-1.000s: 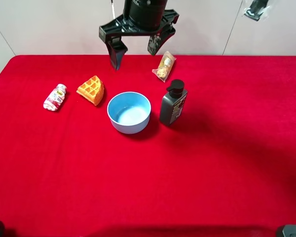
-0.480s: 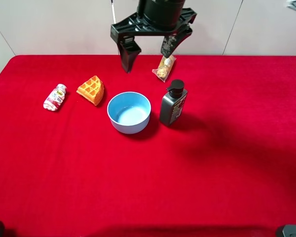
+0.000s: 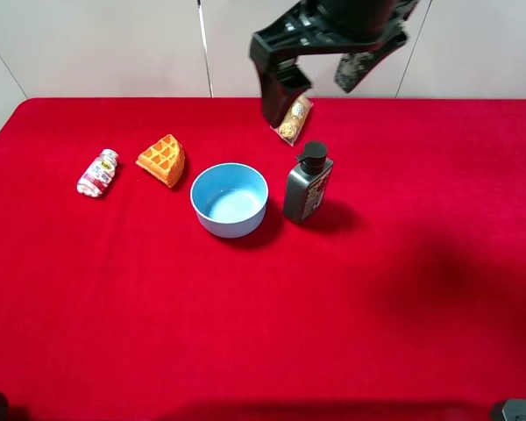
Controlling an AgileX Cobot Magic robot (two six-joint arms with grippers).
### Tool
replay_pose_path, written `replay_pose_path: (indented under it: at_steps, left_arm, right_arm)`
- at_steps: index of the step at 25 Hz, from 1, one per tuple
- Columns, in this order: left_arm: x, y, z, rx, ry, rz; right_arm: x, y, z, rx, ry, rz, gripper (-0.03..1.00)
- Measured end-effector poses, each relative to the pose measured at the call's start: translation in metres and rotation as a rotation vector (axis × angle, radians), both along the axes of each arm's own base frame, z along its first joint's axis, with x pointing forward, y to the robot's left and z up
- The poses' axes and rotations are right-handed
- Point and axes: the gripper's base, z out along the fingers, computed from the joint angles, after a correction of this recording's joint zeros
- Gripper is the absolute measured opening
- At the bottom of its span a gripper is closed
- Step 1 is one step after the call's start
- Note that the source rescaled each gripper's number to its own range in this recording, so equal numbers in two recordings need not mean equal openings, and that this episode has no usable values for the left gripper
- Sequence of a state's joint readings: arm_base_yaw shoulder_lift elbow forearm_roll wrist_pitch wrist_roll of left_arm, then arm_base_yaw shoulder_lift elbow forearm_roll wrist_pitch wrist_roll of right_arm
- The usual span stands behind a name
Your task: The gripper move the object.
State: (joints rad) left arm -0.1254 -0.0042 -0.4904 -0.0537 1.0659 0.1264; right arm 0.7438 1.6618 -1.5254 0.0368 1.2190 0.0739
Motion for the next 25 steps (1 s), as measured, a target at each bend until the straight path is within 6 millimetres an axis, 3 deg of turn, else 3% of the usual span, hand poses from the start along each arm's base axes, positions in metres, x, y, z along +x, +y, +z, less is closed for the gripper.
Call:
replay_pose_path:
  at_steps: [12,25]
  left_arm:
    - [0.000,0.000,0.000,0.000,0.000,0.000]
    - [0.000,0.000,0.000,0.000,0.000,0.000]
  right_arm:
    - [-0.056,-0.057,0.041,0.059,-0.111,-0.050,1.00]
    - [-0.109,-0.116,0.057,0.095,-0.243,-0.113,1.00]
